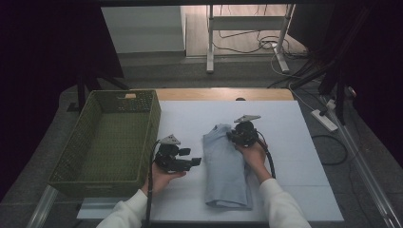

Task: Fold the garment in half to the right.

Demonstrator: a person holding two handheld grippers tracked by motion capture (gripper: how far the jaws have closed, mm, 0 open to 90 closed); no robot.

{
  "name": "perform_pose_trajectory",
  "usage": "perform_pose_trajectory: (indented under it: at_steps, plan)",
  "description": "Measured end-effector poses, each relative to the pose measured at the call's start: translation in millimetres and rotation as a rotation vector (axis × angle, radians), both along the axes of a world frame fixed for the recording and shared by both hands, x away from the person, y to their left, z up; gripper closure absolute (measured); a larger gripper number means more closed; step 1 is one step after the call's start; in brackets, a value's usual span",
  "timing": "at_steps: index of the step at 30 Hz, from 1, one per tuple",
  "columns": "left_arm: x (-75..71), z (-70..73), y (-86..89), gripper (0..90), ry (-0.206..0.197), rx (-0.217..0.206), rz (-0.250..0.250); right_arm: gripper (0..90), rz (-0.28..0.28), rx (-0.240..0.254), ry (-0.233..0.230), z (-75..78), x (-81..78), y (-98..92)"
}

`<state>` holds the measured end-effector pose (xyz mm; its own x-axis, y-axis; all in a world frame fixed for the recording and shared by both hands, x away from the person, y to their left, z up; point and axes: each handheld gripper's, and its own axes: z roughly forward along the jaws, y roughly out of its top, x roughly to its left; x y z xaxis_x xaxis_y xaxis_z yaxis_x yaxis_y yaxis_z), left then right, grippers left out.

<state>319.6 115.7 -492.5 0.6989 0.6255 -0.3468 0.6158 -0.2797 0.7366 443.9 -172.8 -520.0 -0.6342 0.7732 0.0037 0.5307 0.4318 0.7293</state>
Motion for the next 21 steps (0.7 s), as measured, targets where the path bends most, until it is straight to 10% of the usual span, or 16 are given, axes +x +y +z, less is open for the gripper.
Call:
perform_pose_trajectory:
  at_steps: [21]
  plan:
    - [1.0,0.5,1.8,32.3,-0.001,-0.003,0.003,51.9,0.028,0.100,-0.028,26.3,-15.0,-4.8]
